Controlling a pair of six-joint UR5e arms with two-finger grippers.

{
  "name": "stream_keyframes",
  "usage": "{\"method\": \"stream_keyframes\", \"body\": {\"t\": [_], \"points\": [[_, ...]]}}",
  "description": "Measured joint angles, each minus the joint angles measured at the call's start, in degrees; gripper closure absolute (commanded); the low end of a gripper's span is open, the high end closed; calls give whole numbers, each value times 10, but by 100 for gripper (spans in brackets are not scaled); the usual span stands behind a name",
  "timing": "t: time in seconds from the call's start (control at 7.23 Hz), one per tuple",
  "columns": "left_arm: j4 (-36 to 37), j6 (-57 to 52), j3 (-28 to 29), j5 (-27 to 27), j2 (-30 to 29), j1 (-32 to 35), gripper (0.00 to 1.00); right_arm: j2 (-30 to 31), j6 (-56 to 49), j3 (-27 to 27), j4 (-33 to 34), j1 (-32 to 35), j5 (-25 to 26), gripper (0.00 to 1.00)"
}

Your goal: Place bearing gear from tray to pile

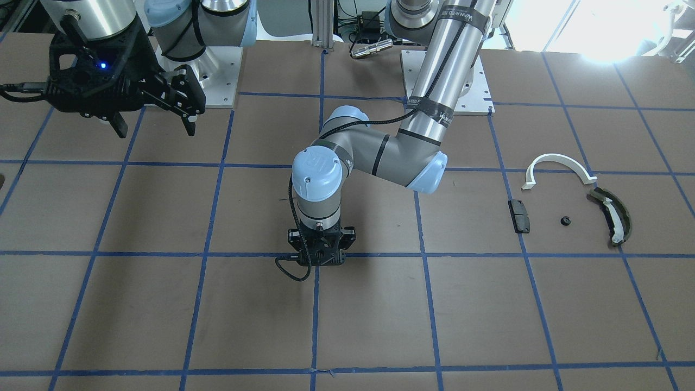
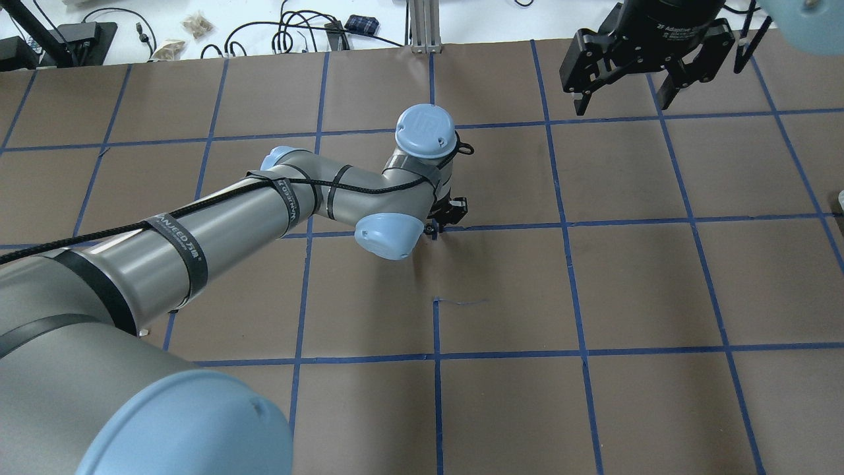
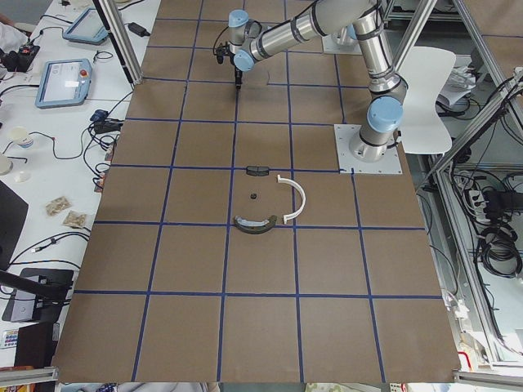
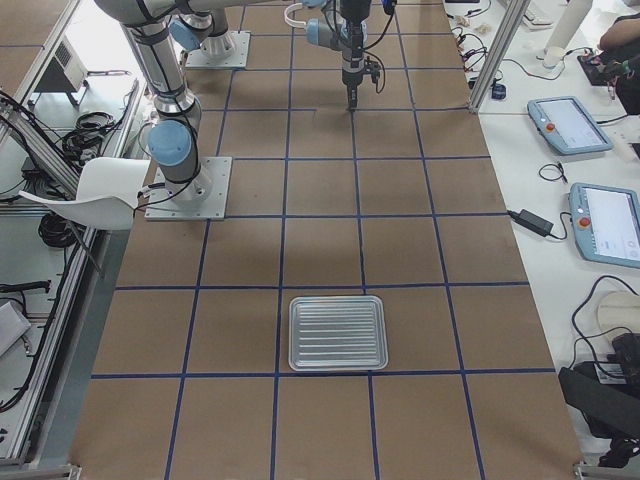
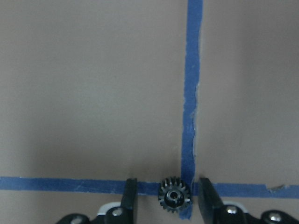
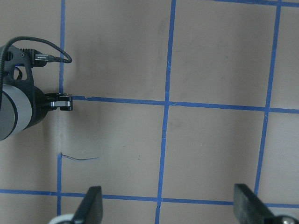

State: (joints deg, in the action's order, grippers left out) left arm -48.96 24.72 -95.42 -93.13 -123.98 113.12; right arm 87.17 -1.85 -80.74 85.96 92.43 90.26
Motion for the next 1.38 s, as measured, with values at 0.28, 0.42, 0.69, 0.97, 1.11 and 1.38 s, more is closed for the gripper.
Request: {"method": "stream_keyframes", "body": {"t": [0.28,0.42,0.69,0.97,1.11,1.38], "points": [[-5,-2,-2,1,9,0,87,0,-1,0,1,0,-9,0],[-6,-4,-2,2,10,-1,87,0,0,0,1,-1,-10,0],[-11,-16,-2,1,22,-6,87,0,0,0,1,-1,-10,0],[-74,-39,0,-14,59,-47,88,0,0,0,2,-1,-9,0],[-121,-103,-7,-25,90,-110,88,0,0,0,2,-1,-9,0],[-167,-275,-43,-34,145,-263,88,0,0,0,2,-1,-9,0]]}}
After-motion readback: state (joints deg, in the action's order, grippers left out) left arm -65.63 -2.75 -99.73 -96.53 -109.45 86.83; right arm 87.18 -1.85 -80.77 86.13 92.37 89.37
